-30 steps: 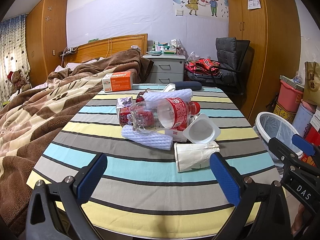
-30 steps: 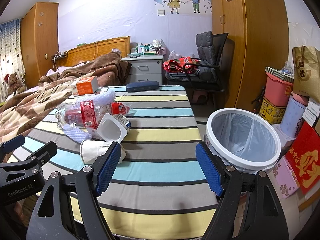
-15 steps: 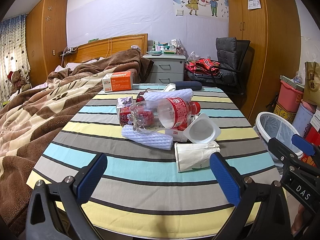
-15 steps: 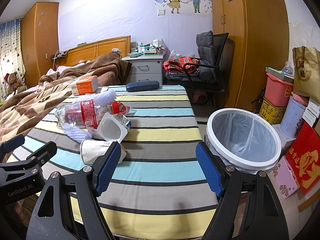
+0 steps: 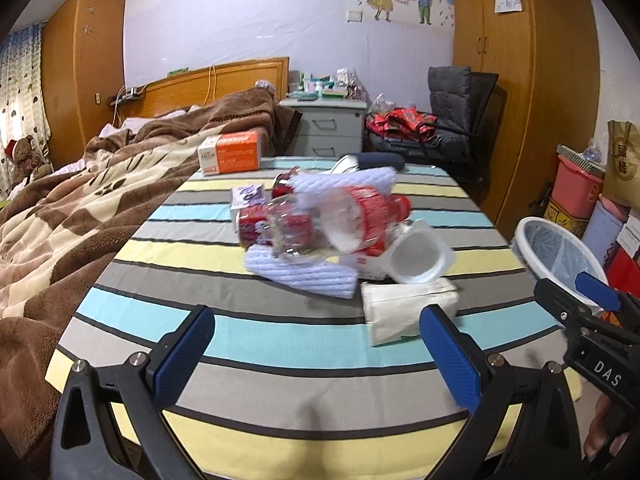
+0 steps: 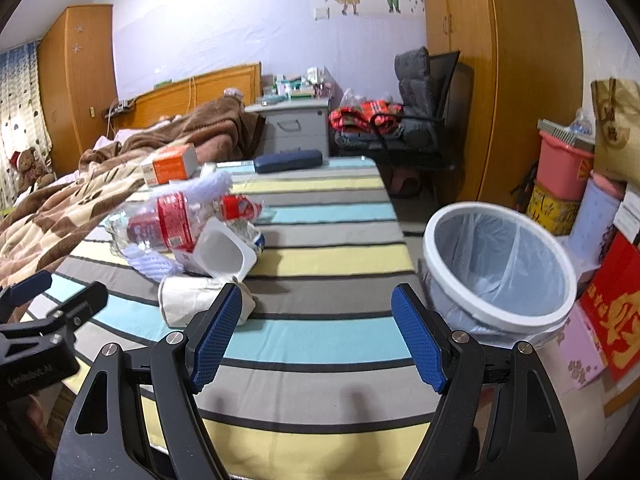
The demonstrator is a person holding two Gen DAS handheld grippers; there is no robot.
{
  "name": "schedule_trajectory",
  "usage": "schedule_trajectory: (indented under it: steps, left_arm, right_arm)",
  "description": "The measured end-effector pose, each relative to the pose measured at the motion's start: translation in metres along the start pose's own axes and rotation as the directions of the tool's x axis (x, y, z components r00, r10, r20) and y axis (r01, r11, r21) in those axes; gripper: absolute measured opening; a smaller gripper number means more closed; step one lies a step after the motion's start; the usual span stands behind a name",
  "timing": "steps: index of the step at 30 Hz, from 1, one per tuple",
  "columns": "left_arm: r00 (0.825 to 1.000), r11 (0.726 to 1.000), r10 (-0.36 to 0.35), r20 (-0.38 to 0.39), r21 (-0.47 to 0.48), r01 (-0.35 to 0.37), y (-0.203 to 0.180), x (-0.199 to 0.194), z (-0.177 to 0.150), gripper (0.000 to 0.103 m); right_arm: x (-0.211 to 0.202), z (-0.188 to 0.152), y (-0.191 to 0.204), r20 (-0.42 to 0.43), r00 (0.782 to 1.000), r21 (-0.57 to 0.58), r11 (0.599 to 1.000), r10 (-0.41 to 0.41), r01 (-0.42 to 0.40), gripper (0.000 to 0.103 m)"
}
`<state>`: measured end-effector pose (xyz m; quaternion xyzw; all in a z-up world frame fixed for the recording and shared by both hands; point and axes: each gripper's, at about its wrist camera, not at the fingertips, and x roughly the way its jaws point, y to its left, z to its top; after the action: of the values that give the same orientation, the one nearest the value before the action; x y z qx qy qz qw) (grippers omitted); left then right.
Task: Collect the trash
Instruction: 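Grasp the clear Coca-Cola bottle with left tool while right tool grasps the crumpled white cup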
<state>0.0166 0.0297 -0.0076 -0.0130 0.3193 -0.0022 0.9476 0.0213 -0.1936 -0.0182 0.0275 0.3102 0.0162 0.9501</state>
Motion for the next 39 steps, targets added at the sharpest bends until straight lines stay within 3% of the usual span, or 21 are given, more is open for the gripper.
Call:
schedule_trajectory:
  steps: [3, 7, 11, 14, 21, 26, 33, 39]
  left_arm:
    - [1.0, 1.0, -0.01, -0.013, -0.017, 0.009, 0.013, 0.01, 0.0, 0.103]
    - [0.999, 1.0, -0.01, -0.04, -0.004, 0.01, 0.026, 0.024, 0.003, 0.103]
    - [0.998, 1.0, -0.017, -0.068, -0.026, 0.015, 0.04, 0.037, 0.01, 0.103]
    - [0.998, 0.999, -0.036, -0.044, -0.035, 0.035, 0.047, 0.037, 0.019, 0.103]
    - [0.995, 0.991, -0.097, -0.015, 0.087, 0.098, 0.043, 0.039, 0.049, 0.103]
    - [0.988, 0.975, -0.151, -0.043, 0.159, 0.156, 0.033, 0.052, 0.07, 0.103]
    - [0.982, 0.951, -0.17, -0.086, 0.248, 0.186, 0.015, 0.073, 0.081, 0.103]
    - [0.97, 0.93, -0.191, -0.15, 0.287, 0.228, 0.008, 0.088, 0.08, 0.099]
  right_arm:
    - [0.01, -0.001, 0.003, -0.037, 0.998, 0.016, 0.999, 0.044, -0.044, 0.079]
    - [0.029, 0.0, 0.007, -0.067, 0.983, 0.059, 0.984, 0.172, -0.168, 0.079]
    - [0.041, -0.001, 0.019, -0.1, 0.977, 0.044, 0.982, 0.189, -0.185, 0.079]
    - [0.046, -0.001, 0.03, -0.11, 0.968, 0.017, 0.974, 0.225, -0.225, 0.079]
    - [0.058, 0.006, 0.056, -0.143, 0.947, -0.13, 0.943, 0.287, -0.306, 0.079]
    - [0.064, 0.01, 0.065, -0.175, 0.941, -0.218, 0.92, 0.291, -0.325, 0.079]
    - [0.07, 0.002, 0.054, -0.263, 0.916, -0.239, 0.899, 0.303, -0.367, 0.078]
    - [0.063, 0.0, 0.046, -0.262, 0.921, -0.248, 0.902, 0.288, -0.353, 0.043]
